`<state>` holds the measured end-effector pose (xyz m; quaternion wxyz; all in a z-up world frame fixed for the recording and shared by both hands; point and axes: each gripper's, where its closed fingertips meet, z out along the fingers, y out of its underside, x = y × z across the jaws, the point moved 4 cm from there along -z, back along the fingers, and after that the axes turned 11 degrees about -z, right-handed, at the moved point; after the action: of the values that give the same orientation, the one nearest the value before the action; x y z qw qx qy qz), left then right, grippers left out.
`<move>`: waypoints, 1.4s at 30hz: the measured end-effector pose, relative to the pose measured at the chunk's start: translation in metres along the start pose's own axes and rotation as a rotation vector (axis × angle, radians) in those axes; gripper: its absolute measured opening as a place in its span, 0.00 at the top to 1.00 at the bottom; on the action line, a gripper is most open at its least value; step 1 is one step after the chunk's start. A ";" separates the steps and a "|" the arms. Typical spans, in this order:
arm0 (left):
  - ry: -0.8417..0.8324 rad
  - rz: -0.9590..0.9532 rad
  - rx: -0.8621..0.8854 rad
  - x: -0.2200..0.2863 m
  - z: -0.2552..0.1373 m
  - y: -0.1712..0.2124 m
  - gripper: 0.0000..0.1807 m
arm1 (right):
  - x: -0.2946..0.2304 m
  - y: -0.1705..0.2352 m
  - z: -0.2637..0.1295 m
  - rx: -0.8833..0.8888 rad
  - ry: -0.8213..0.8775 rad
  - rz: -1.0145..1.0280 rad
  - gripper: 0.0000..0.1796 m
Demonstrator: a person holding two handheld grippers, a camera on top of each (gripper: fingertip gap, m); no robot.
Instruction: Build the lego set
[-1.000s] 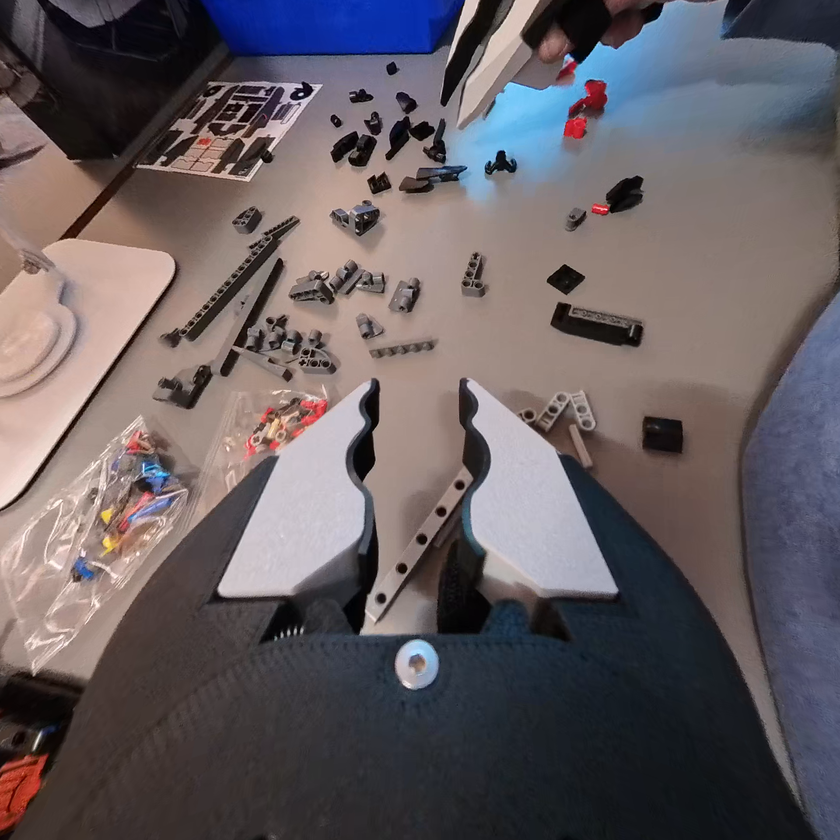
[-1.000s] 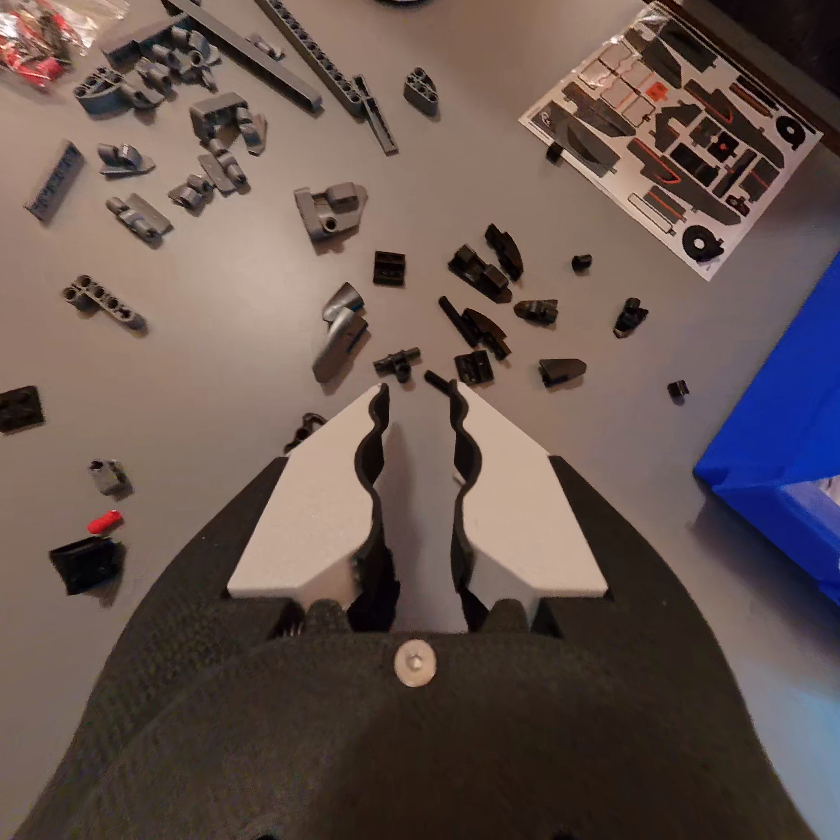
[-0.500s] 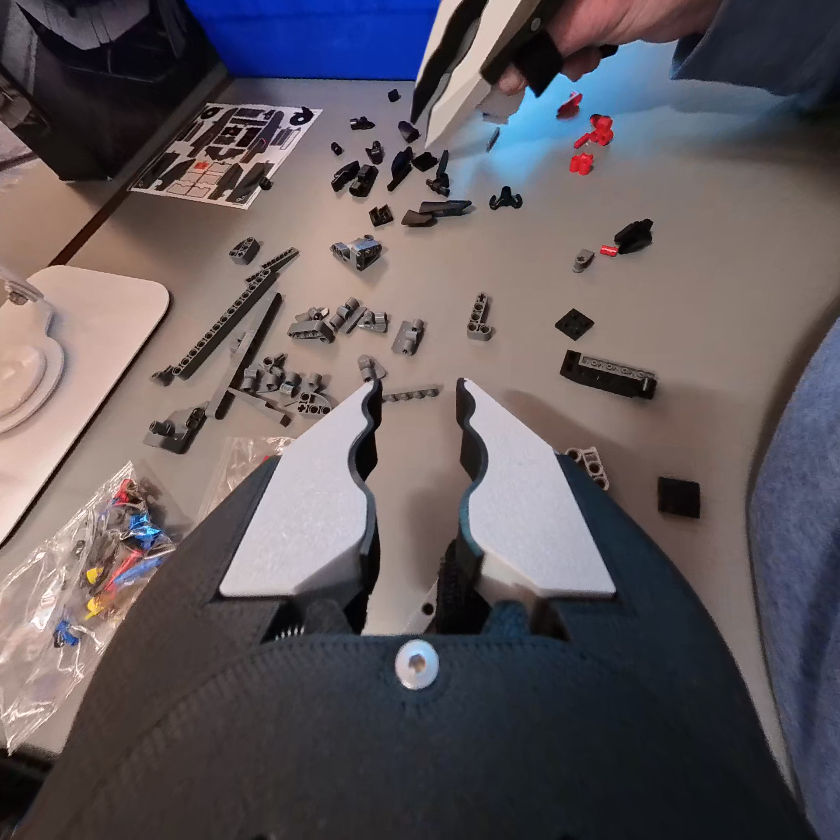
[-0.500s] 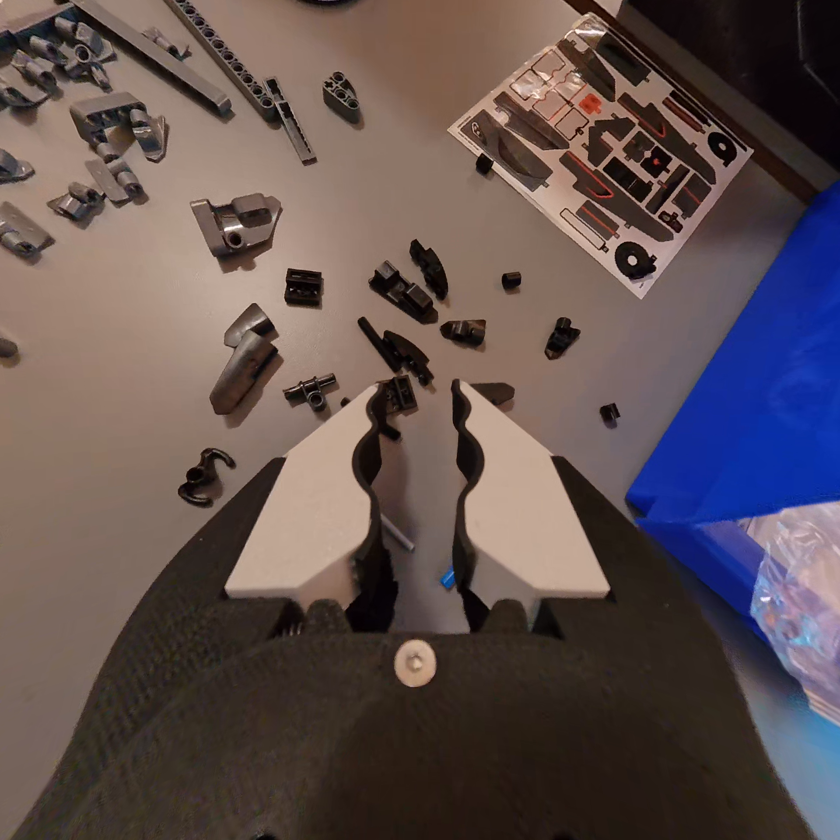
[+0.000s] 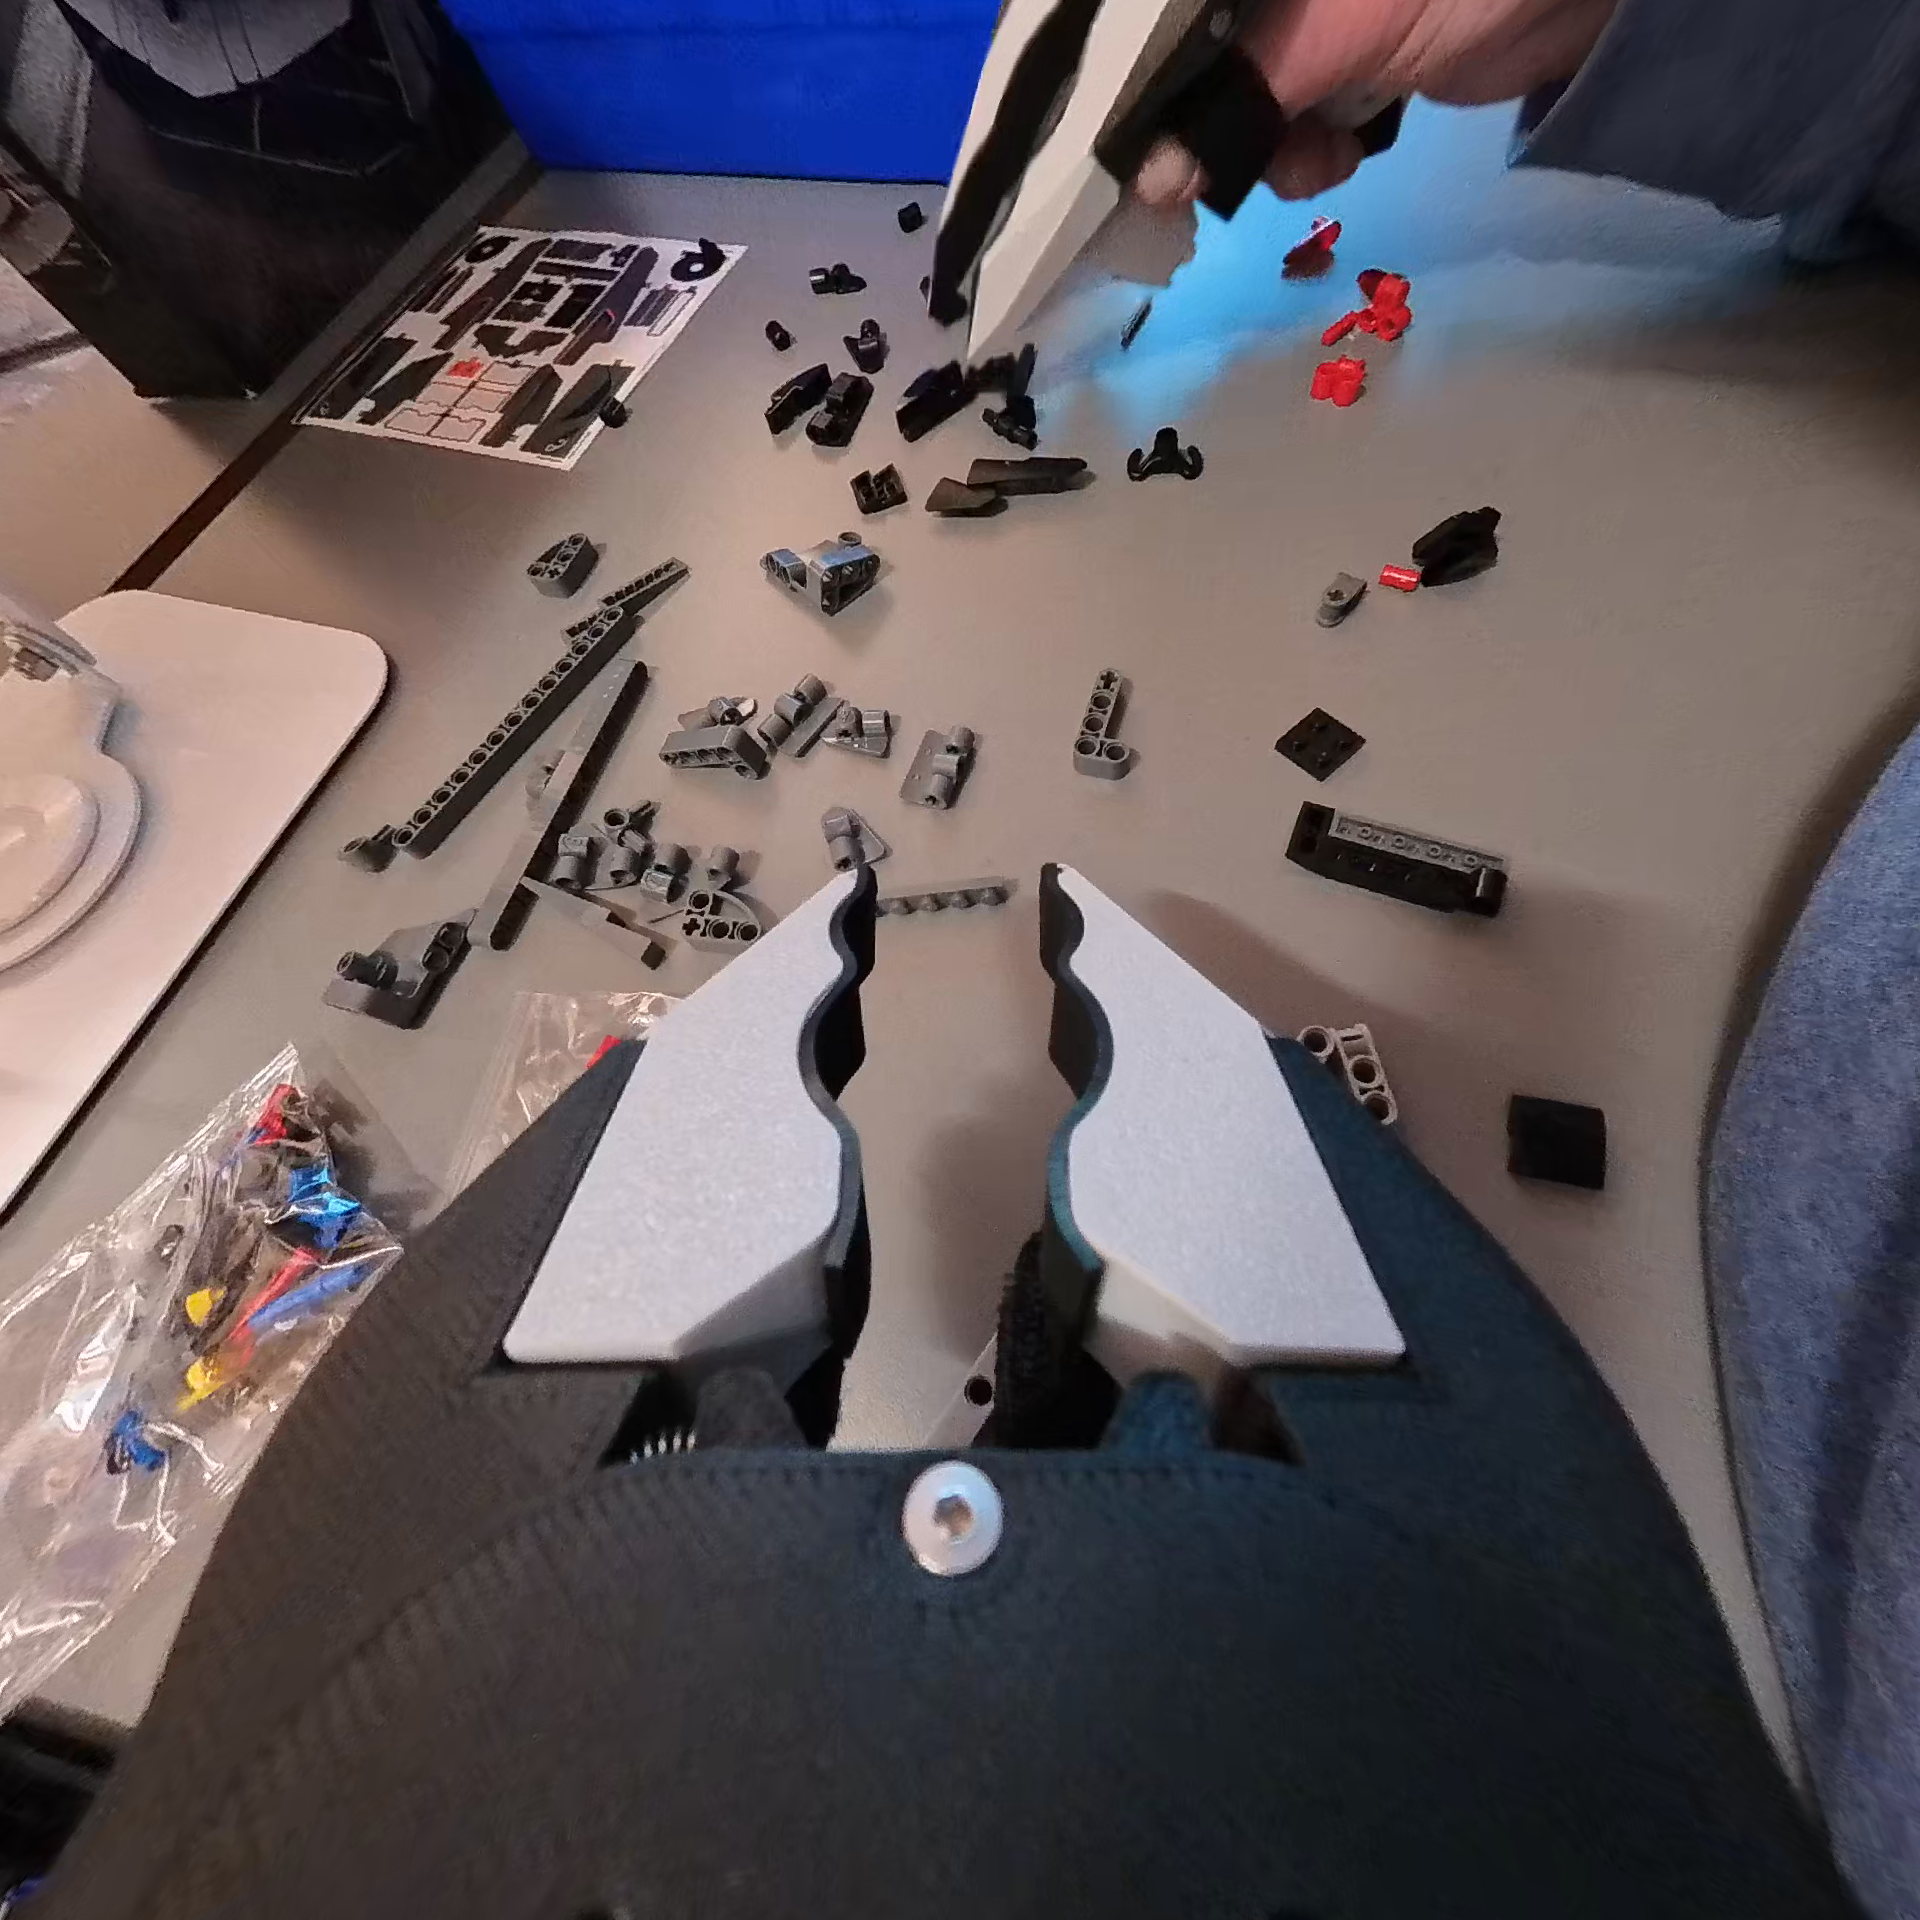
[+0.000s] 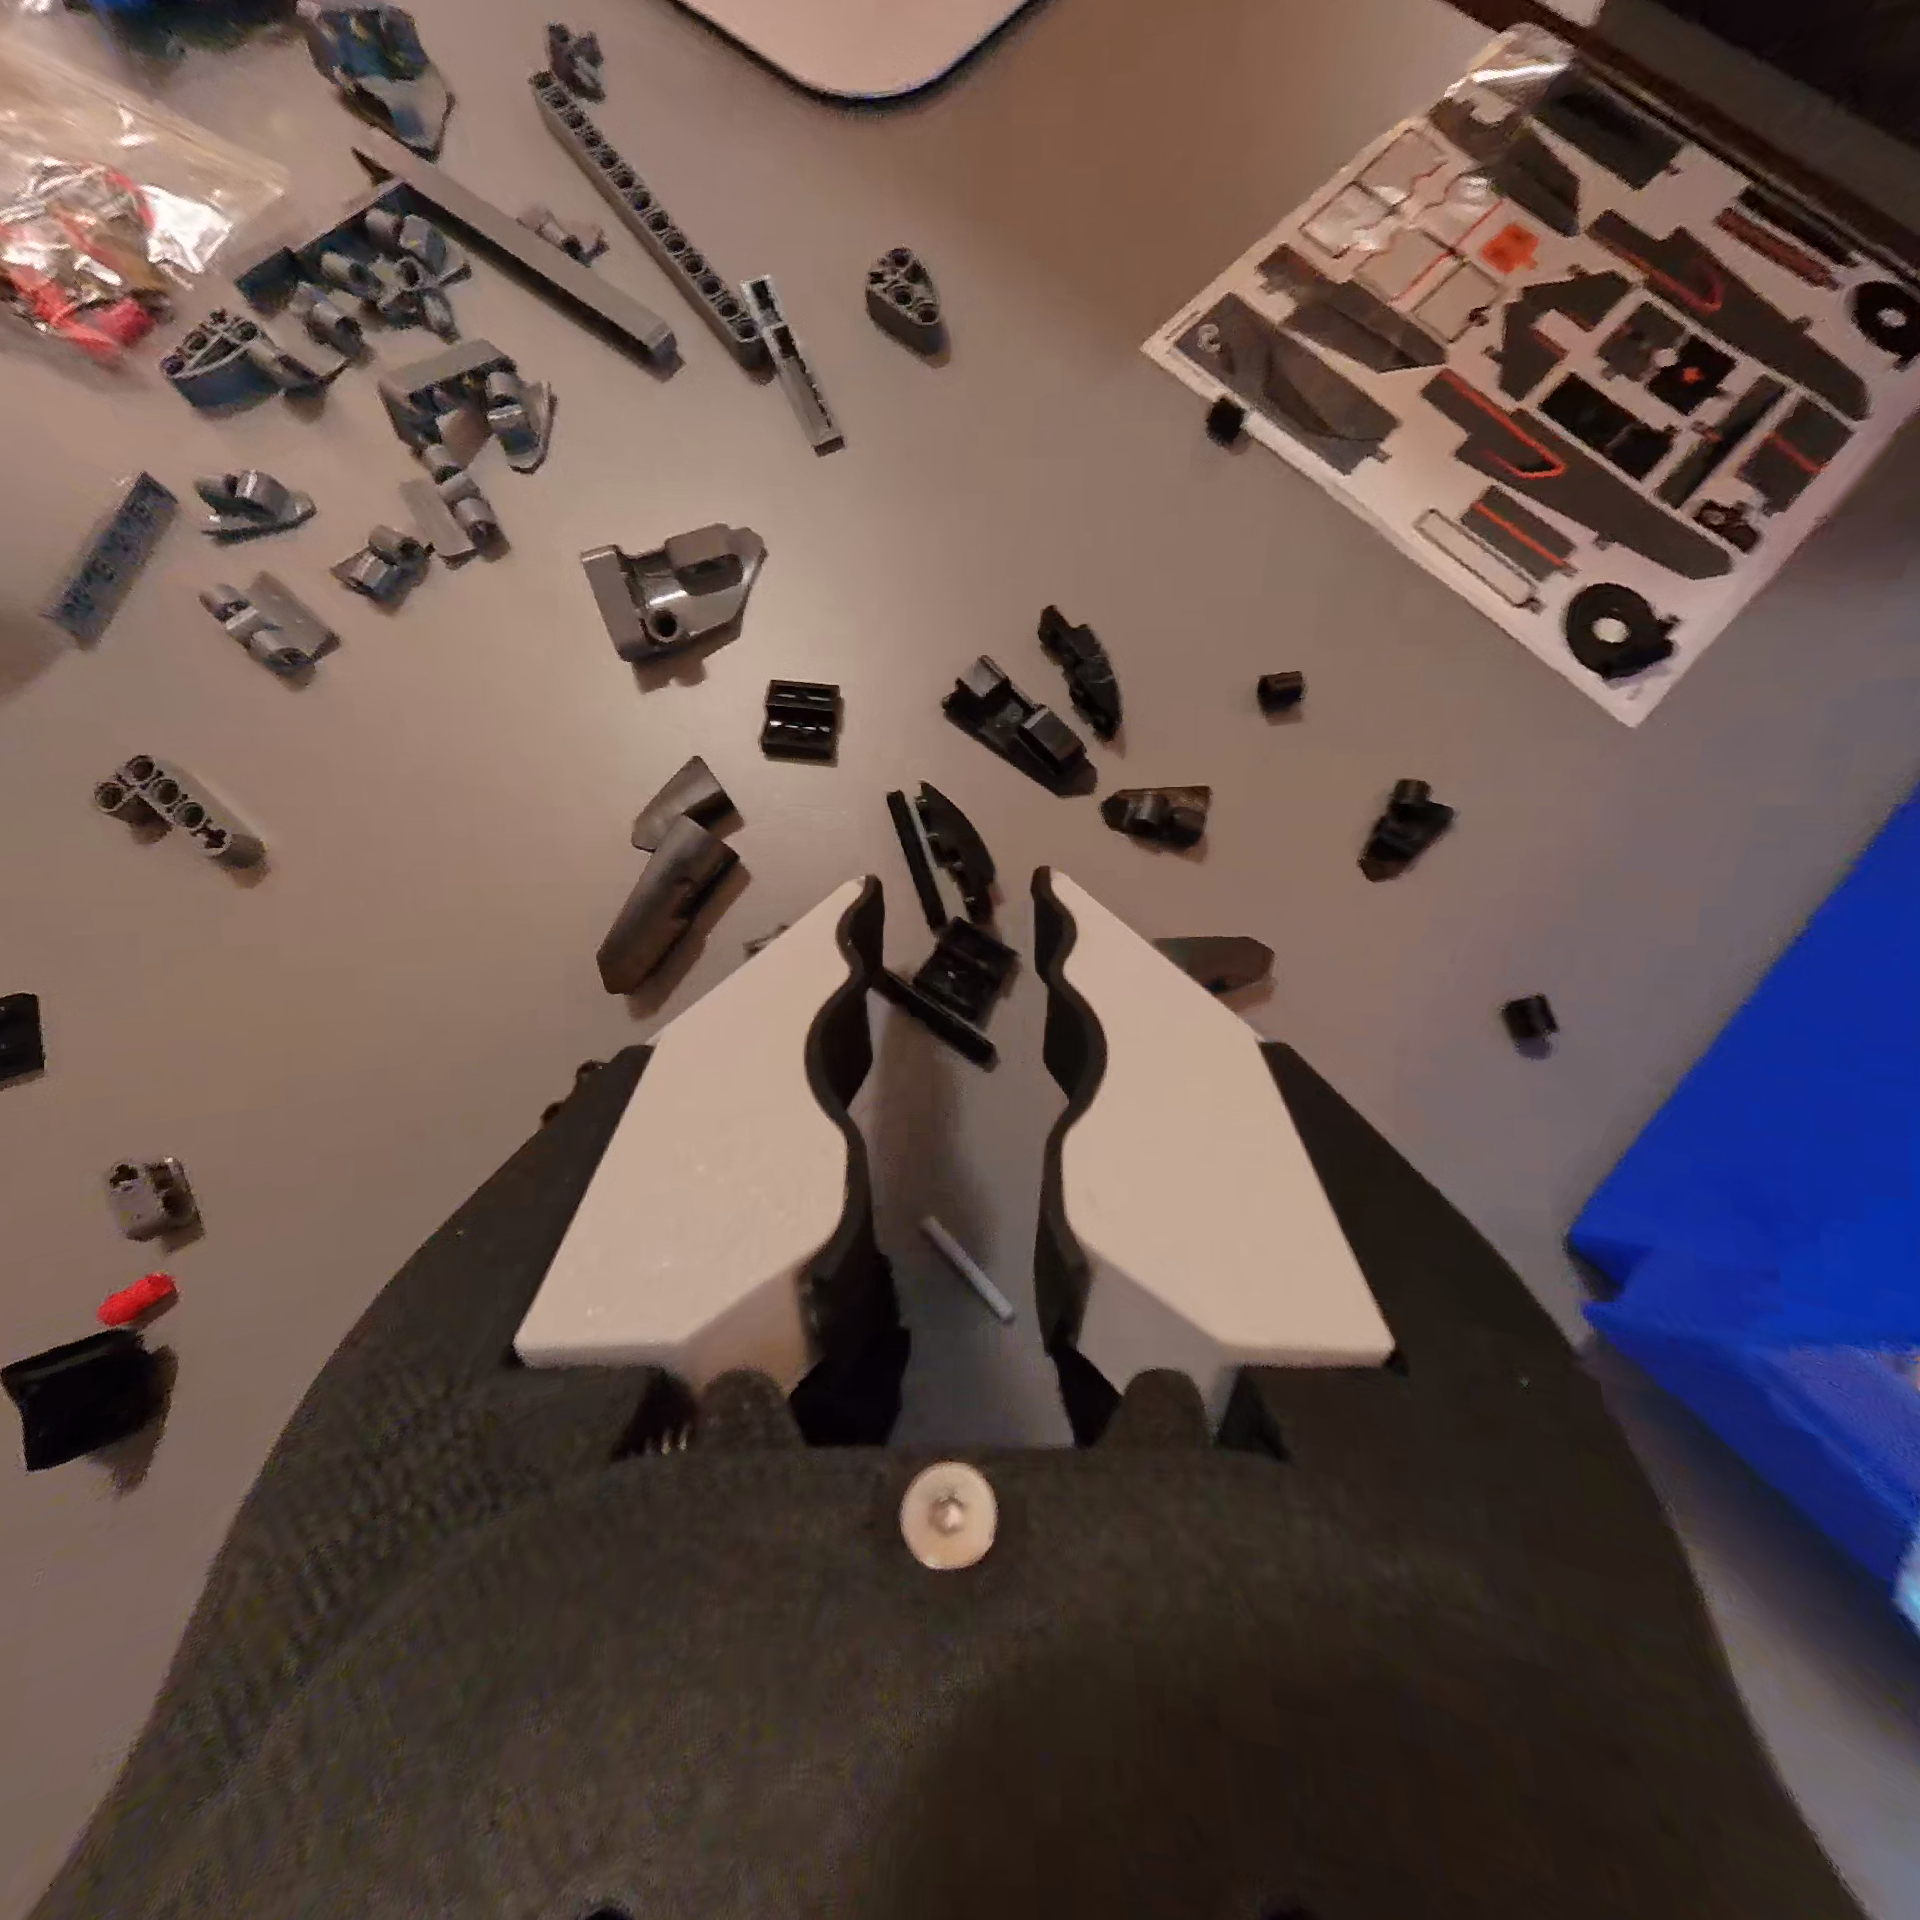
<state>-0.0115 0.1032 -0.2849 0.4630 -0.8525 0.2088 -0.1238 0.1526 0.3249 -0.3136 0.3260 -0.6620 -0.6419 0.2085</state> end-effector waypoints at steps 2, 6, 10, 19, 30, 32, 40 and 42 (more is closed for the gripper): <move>0.001 -0.002 0.002 0.000 0.000 0.000 0.83 | 0.008 0.003 -0.008 -0.001 0.048 0.014 0.85; 0.005 -0.001 0.003 0.000 0.000 -0.001 0.84 | 0.019 0.011 -0.017 -0.029 0.119 0.023 0.83; 0.005 0.001 0.004 0.001 0.001 -0.001 0.84 | 0.025 0.018 -0.013 -0.071 0.164 0.021 0.81; -0.006 -0.005 -0.004 -0.001 -0.001 0.000 0.84 | 0.032 0.025 0.004 -0.106 0.156 0.060 0.84; -0.005 -0.009 0.001 -0.001 -0.001 -0.001 0.84 | 0.023 0.006 -0.010 -0.027 0.088 0.047 0.85; -0.005 -0.010 0.003 -0.001 -0.001 -0.001 0.84 | 0.024 0.005 -0.025 -0.015 0.101 0.055 0.86; 0.015 0.003 0.014 0.005 0.002 -0.005 0.84 | 0.009 0.031 -0.084 -0.050 0.112 0.044 0.92; 0.018 0.009 0.017 0.007 0.002 -0.007 0.84 | 0.004 0.041 -0.092 -0.072 0.105 0.048 0.94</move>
<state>-0.0033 0.1047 -0.2803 0.4688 -0.8464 0.2157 -0.1313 0.2461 0.3156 -0.2771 0.3300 -0.6985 -0.6150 0.1579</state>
